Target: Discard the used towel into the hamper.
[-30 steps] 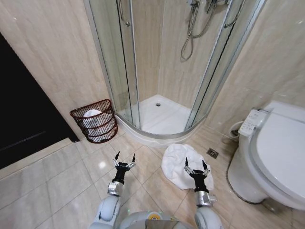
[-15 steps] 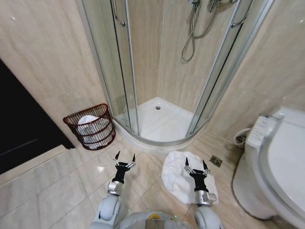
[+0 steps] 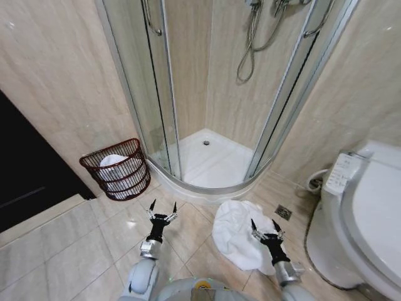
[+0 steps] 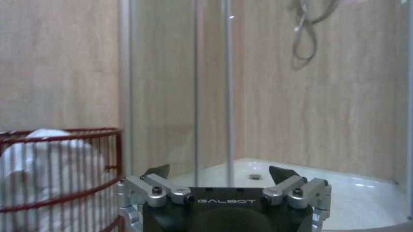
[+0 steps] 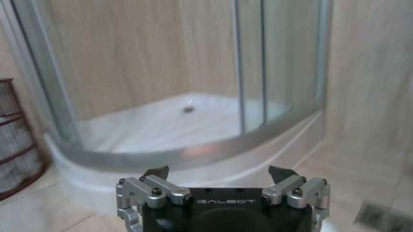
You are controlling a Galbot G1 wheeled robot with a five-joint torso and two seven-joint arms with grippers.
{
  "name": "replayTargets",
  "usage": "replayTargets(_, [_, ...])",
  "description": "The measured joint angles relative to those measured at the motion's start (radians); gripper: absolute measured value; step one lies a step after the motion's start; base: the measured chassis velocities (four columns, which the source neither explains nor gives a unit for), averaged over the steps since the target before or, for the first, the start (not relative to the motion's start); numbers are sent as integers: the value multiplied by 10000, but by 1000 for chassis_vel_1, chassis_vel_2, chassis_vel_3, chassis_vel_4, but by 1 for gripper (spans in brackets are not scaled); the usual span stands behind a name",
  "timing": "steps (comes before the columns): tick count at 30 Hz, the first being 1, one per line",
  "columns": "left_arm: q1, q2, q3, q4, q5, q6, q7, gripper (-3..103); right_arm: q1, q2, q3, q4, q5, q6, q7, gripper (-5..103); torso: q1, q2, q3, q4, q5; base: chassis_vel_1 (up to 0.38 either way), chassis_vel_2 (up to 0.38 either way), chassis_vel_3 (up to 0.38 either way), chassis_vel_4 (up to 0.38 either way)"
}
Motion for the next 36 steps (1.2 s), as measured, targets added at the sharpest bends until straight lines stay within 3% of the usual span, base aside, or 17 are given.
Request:
replayTargets(3, [94, 34, -77, 20, -244, 33, -133, 100, 327, -160, 183, -333, 359, -1436, -1188, 100, 0, 3, 5, 3, -2, 0, 0, 0, 0])
replayTargets(4, [94, 34, -77, 20, -244, 33, -133, 100, 327, -160, 183, -333, 359, -1436, -1188, 100, 0, 3, 5, 3, -2, 0, 0, 0, 0])
replayTargets(7, [59, 137, -127, -9, -431, 218, -240, 100, 804, -350, 543, -834, -354, -2986, -2296, 100, 0, 5, 7, 3, -3, 0, 0, 0, 0])
replayTargets(8, [59, 137, -127, -9, -431, 218, -240, 100, 804, -350, 543, -834, -354, -2986, -2296, 100, 0, 5, 7, 3, -3, 0, 0, 0, 0])
replayTargets(11, [-137, 114, -162, -177, -459, 500, -342, 100, 780, -893, 768, -1046, -475, -4184, -3393, 100, 0, 10, 8, 2, -7, 0, 0, 0, 0])
replayTargets(12, [-137, 114, -162, -177, -459, 500, -342, 100, 780, -893, 768, -1046, -475, -4184, -3393, 100, 0, 10, 8, 2, -7, 0, 0, 0, 0])
replayTargets(13, [-181, 104, -139, -215, -457, 588, -356, 100, 744, -1025, 899, -1144, -472, -4370, -3903, 100, 0, 11, 9, 1, -8, 0, 0, 0, 0])
replayTargets(15, [-198, 45, -82, -341, -420, 741, -360, 100, 715, -1150, 1026, -1285, -435, -4482, -4450, 100, 0, 12, 10, 1, -7, 0, 0, 0, 0])
replayTargets(22, [-104, -70, -41, -623, -219, 949, -360, 100, 1417, -1329, 707, -2180, -591, -4305, -4575, 100, 0, 15, 12, 0, -1, 0, 0, 0, 0])
replayTargets(28, [162, -50, -159, -865, -138, 1042, -484, 100, 2858, -1900, -137, -3719, -2402, -3397, -5407, 100, 0, 16, 14, 3, -6, 0, 0, 0, 0])
replayTargets(36, [322, 81, -225, -1167, -16, 1303, -526, 100, 4257, -2449, -1629, -5041, -2847, -3036, -5894, 100, 0, 20, 15, 3, -7, 0, 0, 0, 0])
